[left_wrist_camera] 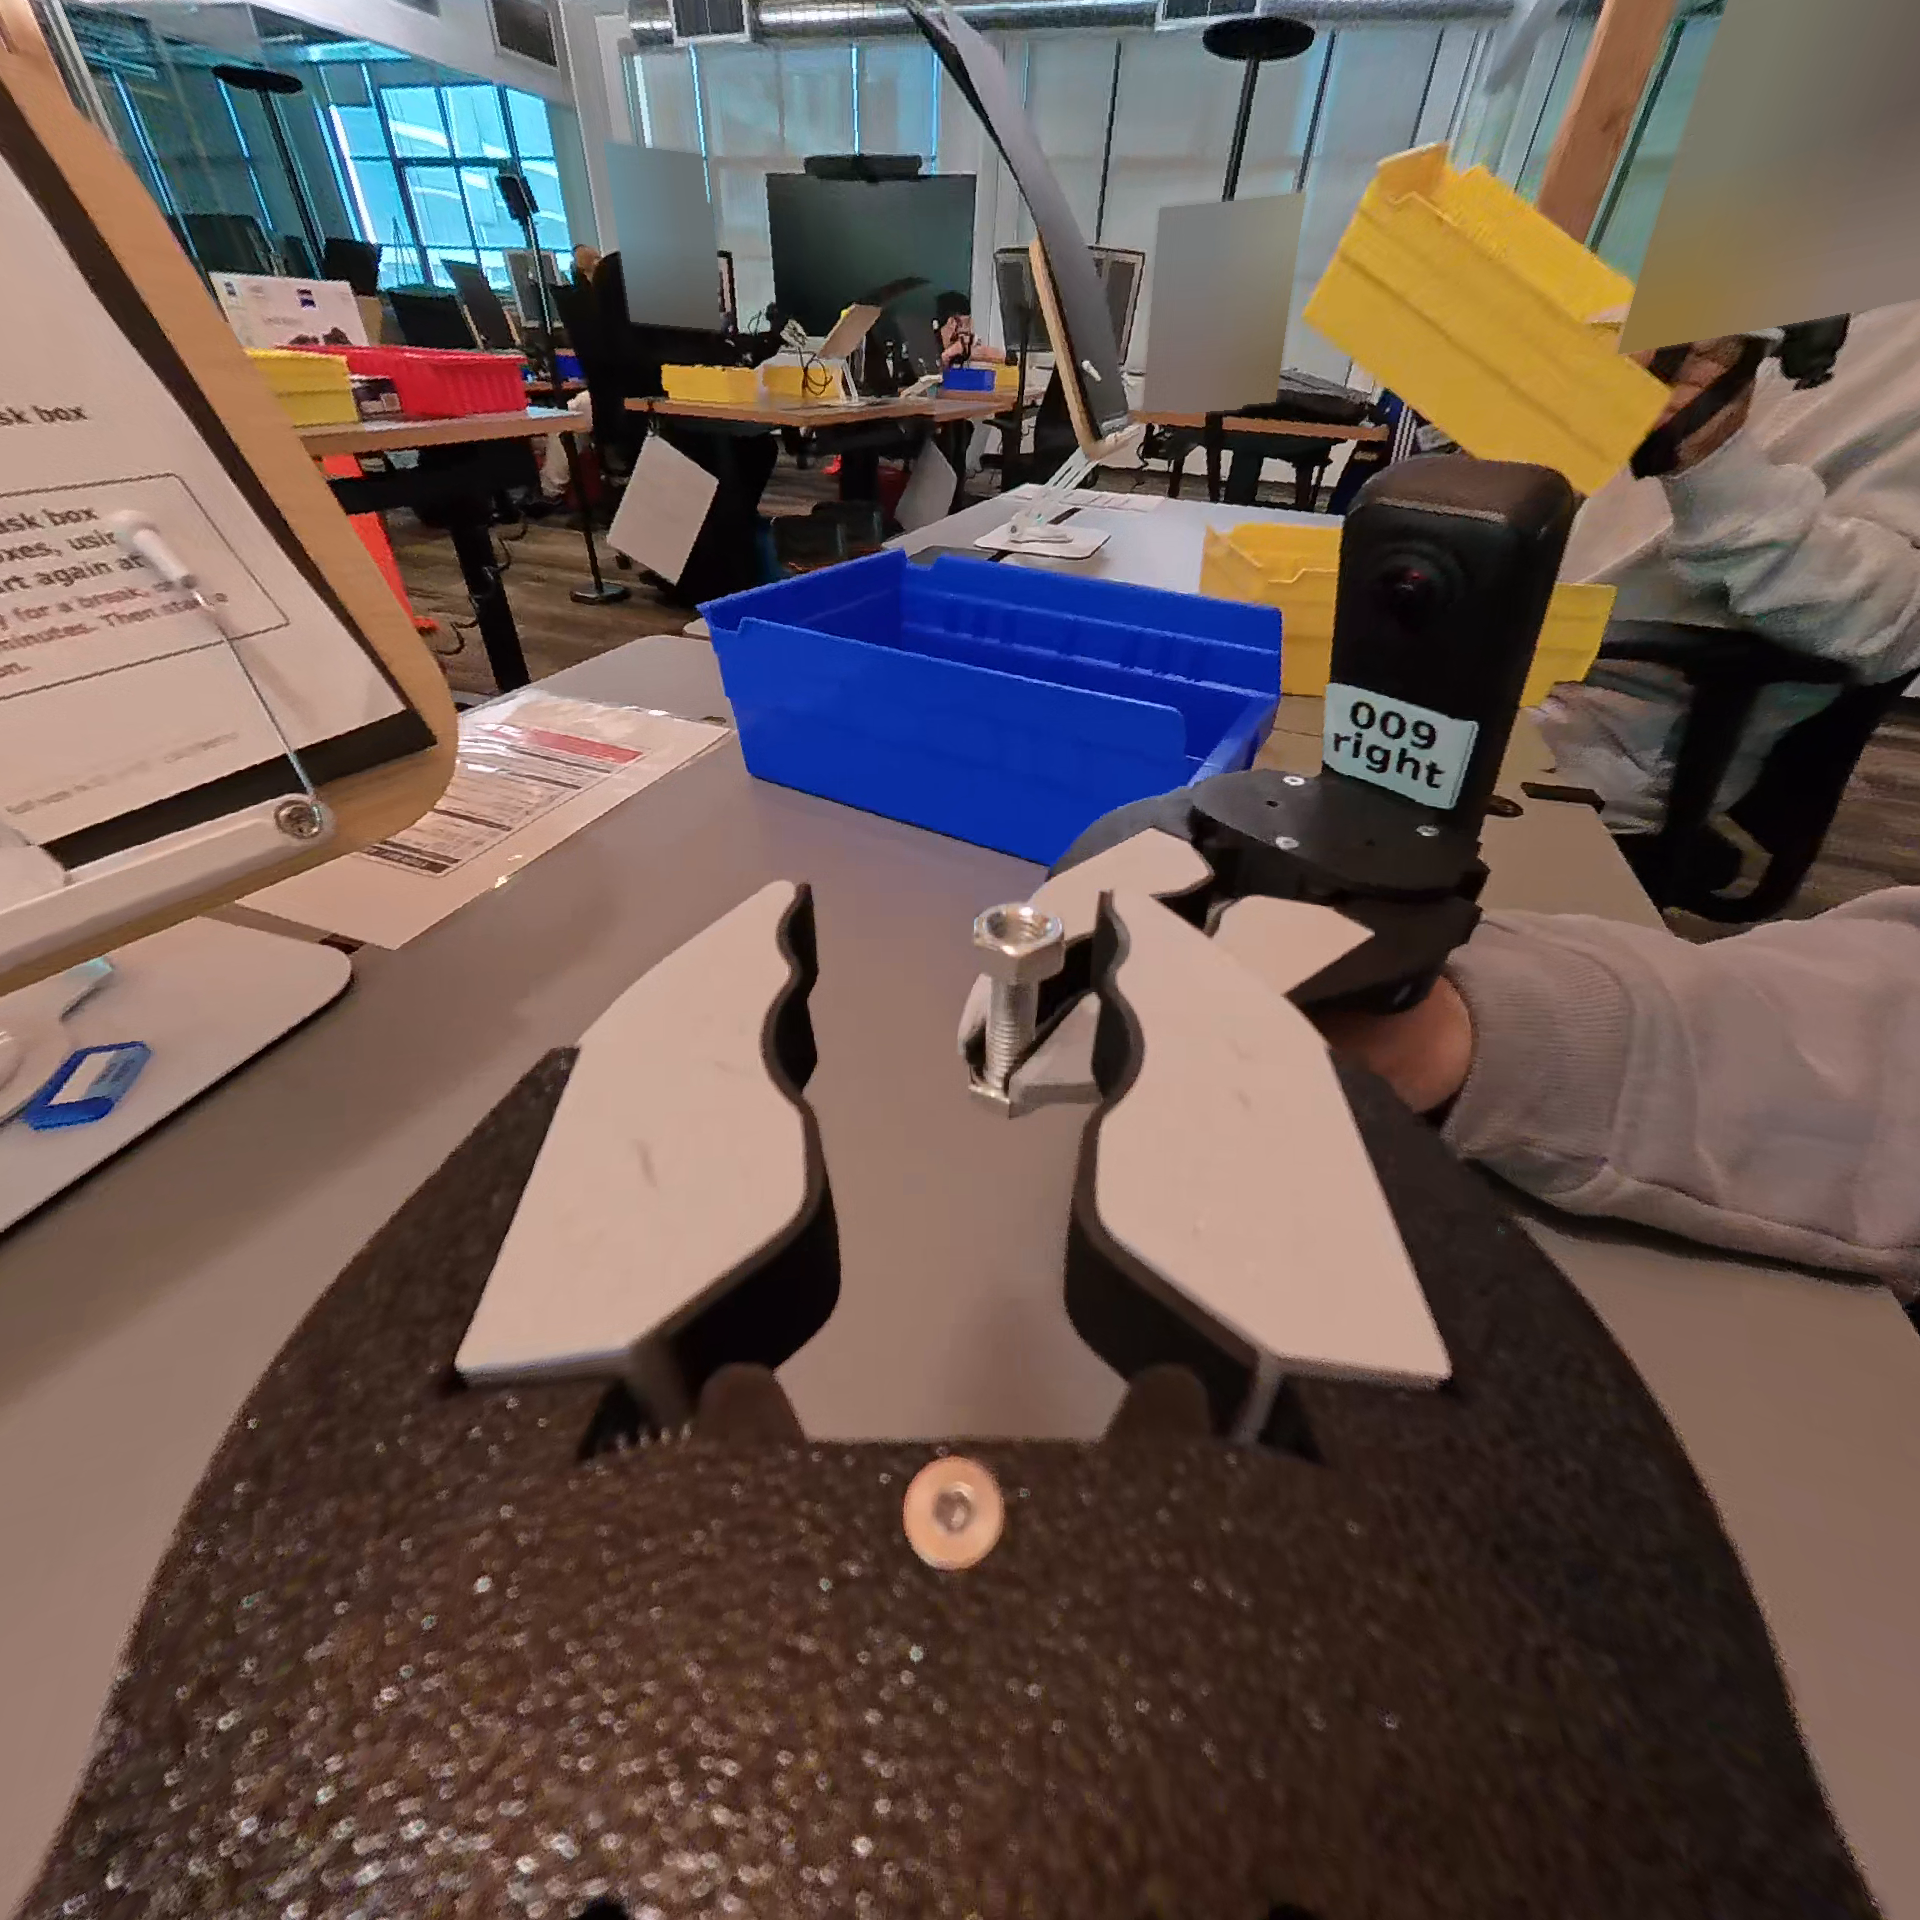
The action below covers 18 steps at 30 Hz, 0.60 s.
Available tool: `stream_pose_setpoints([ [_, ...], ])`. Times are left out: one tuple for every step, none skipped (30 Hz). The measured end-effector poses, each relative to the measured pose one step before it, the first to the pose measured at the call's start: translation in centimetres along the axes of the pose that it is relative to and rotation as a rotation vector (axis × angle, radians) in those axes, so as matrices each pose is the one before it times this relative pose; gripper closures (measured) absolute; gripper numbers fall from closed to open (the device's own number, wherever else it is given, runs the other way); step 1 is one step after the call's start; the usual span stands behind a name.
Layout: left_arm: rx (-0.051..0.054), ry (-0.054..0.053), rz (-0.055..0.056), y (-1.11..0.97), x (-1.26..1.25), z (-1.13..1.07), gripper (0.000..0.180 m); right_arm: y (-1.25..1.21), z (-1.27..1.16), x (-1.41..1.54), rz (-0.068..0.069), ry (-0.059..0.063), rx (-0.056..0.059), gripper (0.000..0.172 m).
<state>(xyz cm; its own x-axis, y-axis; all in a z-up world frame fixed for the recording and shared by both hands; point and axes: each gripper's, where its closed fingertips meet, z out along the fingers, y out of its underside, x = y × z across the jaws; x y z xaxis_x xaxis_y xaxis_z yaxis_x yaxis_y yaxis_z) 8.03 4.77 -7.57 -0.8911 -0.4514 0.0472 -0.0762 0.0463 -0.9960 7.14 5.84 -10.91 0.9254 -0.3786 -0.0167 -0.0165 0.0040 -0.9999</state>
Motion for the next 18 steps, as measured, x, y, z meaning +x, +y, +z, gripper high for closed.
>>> stream_pose_setpoints([
  [-0.0053,-0.0042,-0.0023,0.203,-0.022,0.196,0.130,-0.016,0.024,-0.084,-0.0018,-0.0020,0.0013,0.163],
  [-0.0022,-0.0088,-0.0053,0.186,-0.141,0.105,0.130,-0.039,0.014,-0.109,-0.0003,-0.0051,0.0015,0.163],
  [0.0007,-0.0099,-0.0069,0.106,-0.203,-0.015,0.131,-0.039,-0.008,-0.025,0.0022,-0.0013,0.0014,0.163],
  [0.0030,-0.0043,-0.0067,0.023,-0.173,-0.126,0.131,0.012,-0.020,0.092,0.0015,0.0042,-0.0010,0.163],
  [-0.0001,-0.0061,-0.0045,0.006,-0.252,-0.231,0.130,0.033,-0.019,0.037,0.0025,-0.0020,-0.0011,0.163],
  [-0.0091,-0.0098,0.0004,0.120,-0.339,-0.281,0.129,0.087,-0.012,0.113,0.0052,0.0023,-0.0053,0.163],
  [-0.0198,-0.0153,0.0030,0.275,-0.434,-0.299,0.128,0.156,-0.016,0.271,0.0022,0.0135,-0.0084,0.163],
  [-0.0232,-0.0294,0.0027,0.318,-0.661,-0.322,0.131,0.135,-0.051,0.241,0.0007,0.0096,-0.0037,0.163],
  [-0.0149,-0.0210,0.0039,0.214,-0.534,-0.294,0.132,-0.019,-0.054,0.071,0.0047,-0.0020,0.0028,0.163],
  [0.0047,0.0087,-0.0010,-0.088,-0.024,-0.236,0.130,-0.076,-0.052,0.117,0.0070,0.0039,0.0056,0.163],
  [0.0239,0.0219,-0.0085,-0.412,0.281,-0.153,0.129,-0.095,-0.018,0.008,0.0053,-0.0017,0.0056,0.163],
  [0.0302,0.0198,-0.0076,-0.506,0.392,-0.017,0.129,-0.063,0.003,-0.058,0.0042,-0.0044,0.0032,0.163],
  [0.0201,0.0141,-0.0022,-0.359,0.401,0.145,0.129,-0.044,0.030,-0.025,0.0008,0.0006,0.0027,0.163],
  [0.0023,0.0086,0.0026,-0.069,0.361,0.300,0.129,-0.026,0.038,-0.092,-0.0020,-0.0024,0.0023,0.163],
  [-0.0085,0.0054,0.0069,0.132,0.310,0.385,0.129,0.008,0.055,-0.153,-0.0012,-0.0072,-0.0003,0.163],
  [-0.0067,-0.0007,0.0059,0.181,0.203,0.398,0.128,0.012,0.046,-0.125,-0.0005,-0.0043,0.0001,0.163],
  [-0.0013,-0.0042,-0.0014,0.150,0.101,0.328,0.128,-0.026,0.043,-0.113,0.0011,-0.0031,0.0023,0.163],
  [0.0018,-0.0002,-0.0090,0.139,0.068,0.246,0.128,-0.031,0.034,-0.127,0.0019,-0.0058,0.0025,0.163],
])
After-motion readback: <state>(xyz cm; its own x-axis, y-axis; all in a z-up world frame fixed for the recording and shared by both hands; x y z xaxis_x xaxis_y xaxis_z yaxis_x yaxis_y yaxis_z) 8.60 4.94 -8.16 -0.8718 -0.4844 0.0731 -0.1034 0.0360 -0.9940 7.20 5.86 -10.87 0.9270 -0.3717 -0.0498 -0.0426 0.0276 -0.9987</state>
